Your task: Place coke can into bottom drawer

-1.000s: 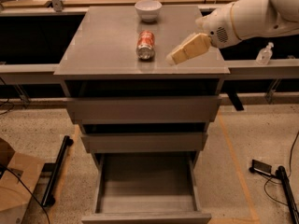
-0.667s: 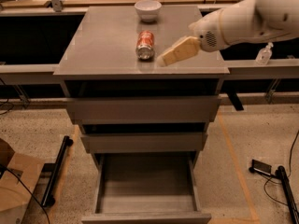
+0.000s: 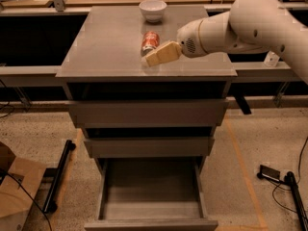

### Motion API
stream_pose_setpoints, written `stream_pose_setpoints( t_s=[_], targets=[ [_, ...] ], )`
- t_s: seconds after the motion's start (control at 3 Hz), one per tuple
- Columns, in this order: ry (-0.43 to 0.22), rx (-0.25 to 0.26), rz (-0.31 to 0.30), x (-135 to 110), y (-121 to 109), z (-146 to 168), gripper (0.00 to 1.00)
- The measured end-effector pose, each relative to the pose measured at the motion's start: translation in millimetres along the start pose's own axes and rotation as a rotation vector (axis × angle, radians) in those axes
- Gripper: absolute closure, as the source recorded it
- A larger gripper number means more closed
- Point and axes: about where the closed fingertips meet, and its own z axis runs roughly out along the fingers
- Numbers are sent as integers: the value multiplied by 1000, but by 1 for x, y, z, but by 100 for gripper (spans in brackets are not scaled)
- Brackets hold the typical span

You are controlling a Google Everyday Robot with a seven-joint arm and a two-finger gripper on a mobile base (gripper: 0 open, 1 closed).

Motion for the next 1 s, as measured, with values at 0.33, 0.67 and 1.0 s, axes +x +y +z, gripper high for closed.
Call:
stream_pose_setpoints(
  t_s=[0.33, 0.67, 1.0],
  targets=[
    [-48, 38, 38, 1, -15, 28, 0],
    [-84, 78, 59, 2, -33, 53, 0],
    [-96, 109, 68, 5, -50, 80, 0]
  ],
)
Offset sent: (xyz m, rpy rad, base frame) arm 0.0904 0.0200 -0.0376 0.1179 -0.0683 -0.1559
